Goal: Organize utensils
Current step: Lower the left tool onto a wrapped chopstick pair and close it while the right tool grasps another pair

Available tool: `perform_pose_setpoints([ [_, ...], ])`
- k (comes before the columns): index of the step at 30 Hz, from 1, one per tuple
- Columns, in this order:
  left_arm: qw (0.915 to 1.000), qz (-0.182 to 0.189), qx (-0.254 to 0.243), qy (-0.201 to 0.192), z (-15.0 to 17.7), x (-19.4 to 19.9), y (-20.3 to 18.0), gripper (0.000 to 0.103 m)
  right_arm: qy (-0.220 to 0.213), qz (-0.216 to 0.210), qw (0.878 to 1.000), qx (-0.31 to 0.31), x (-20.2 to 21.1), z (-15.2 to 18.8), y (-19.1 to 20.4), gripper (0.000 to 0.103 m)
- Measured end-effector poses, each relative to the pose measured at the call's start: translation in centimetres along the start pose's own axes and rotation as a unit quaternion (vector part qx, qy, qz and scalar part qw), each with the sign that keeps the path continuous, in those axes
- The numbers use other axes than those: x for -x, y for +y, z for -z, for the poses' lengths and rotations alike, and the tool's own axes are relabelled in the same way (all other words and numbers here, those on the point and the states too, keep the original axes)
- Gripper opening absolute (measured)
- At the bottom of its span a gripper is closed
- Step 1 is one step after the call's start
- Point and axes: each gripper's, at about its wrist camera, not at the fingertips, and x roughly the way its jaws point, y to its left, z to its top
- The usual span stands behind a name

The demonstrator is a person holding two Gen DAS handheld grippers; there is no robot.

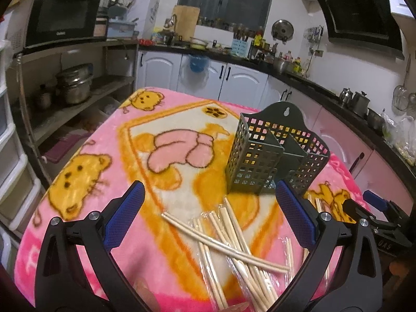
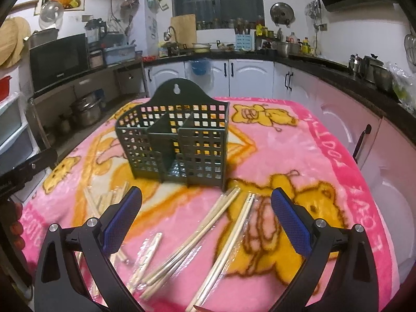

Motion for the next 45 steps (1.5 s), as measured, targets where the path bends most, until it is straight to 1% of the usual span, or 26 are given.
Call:
perform_pose_setpoints([
  [4,0.9988,0.015,0.005,0.047,-0.3,-2.4,0.6,0.093,0.021,-0.004,1.0,-0.007,-1.6,-0.4,-1.0,0.096],
  [5,0.9982,0.021,0.009,0.056,-0.2,-2.9,0.7,0.093,0.023,-0.005,1.0,-0.008,-1.9,-0.4,-1.2,0.094],
  [6,0.9975,0.019,0.014,0.066,-0.1,-3.5,1.1,0.093,0.028,-0.006,1.0,-0.012,-2.3,-0.5,-1.5,0.092],
  [8,0.9962,0.021,0.02,0.082,0.3,-4.2,1.6,0.093,0.044,-0.016,0.999,-0.019,-3.5,-0.7,-2.0,0.08],
  [9,0.9954,0.02,0.025,0.09,0.5,-4.6,2.0,0.093,0.052,-0.019,0.998,-0.022,-4.0,-0.9,-2.3,0.078],
  [11,0.9936,0.019,0.034,0.106,0.9,-5.3,2.6,0.093,0.065,-0.023,0.997,-0.025,-5.0,-1.0,-2.7,0.07],
  [12,0.9928,0.019,0.038,0.112,1.0,-5.6,2.9,0.093,0.074,-0.023,0.997,-0.02,-5.8,-1.1,-2.9,0.068],
  [16,0.9884,0.028,0.062,0.136,1.7,-6.8,4.4,0.092,0.094,-0.022,0.995,-0.012,-7.6,-1.2,-3.6,0.057],
  [18,0.9859,0.029,0.072,0.148,2.0,-7.2,5.0,0.089,0.105,-0.025,0.994,-0.014,-8.7,-1.2,-4.1,0.053],
  [20,0.9835,0.031,0.083,0.158,2.3,-7.6,5.5,0.081,0.116,-0.029,0.993,-0.018,-9.5,-1.2,-4.6,0.048],
  [22,0.9799,0.038,0.097,0.17,2.5,-8.1,6.0,0.076,0.125,-0.035,0.991,-0.02,-10.3,-1.1,-5.0,0.045],
  [23,0.9788,0.039,0.102,0.174,2.5,-8.2,6.1,0.073,0.127,-0.039,0.991,-0.022,-10.6,-1.1,-5.0,0.043],
  [26,0.9738,0.048,0.12,0.187,2.7,-8.8,6.6,0.065,0.137,-0.045,0.989,-0.027,-11.5,-1.1,-5.5,0.039],
  [27,0.9721,0.05,0.125,0.192,2.8,-9.1,6.6,0.064,0.139,-0.047,0.989,-0.024,-11.8,-1.0,-5.5,0.038],
  [30,0.9709,0.047,0.129,0.196,2.8,-9.4,6.6,0.061,0.143,-0.052,0.988,-0.017,-12.3,-1.0,-5.5,0.037],
  [32,0.9704,0.046,0.131,0.198,2.8,-9.5,6.6,0.054,0.146,-0.056,0.988,-0.012,-12.5,-0.9,-5.4,0.032],
  [34,0.9694,0.046,0.132,0.202,2.7,-9.7,6.5,0.052,0.148,-0.062,0.987,-0.006,-12.8,-0.8,-5.3,0.029],
  [36,0.9693,0.041,0.131,0.204,2.6,-10.0,6.4,0.047,0.147,-0.066,0.987,-0.001,-12.8,-0.7,-5.0,0.024],
  [38,0.9691,0.034,0.13,0.207,2.6,-10.3,6.3,0.04,0.146,-0.076,0.986,0.001,-12.6,-0.7,-4.8,0.016],
  [39,0.9689,0.032,0.131,0.207,2.6,-10.4,6.4,0.038,0.144,-0.076,0.987,0.006,-12.4,-0.7,-4.6,0.015],
  [41,0.9688,0.024,0.128,0.211,2.5,-10.6,6.4,0.031,0.139,-0.078,0.987,0.011,-12.1,-0.7,-4.3,0.008],
  [42,0.969,0.02,0.127,0.211,2.5,-10.7,6.3,0.03,0.136,-0.081,0.987,0.011,-11.9,-0.7,-4.2,0.006],
  [43,0.9691,0.017,0.126,0.211,2.5,-10.7,6.4,0.025,0.135,-0.082,0.987,0.011,-11.7,-0.7,-4.1,0.005],
  [45,0.969,0.013,0.124,0.213,2.6,-10.9,6.5,0.024,0.127,-0.08,0.989,0.009,-11.1,-0.8,-4.1,0.003],
])
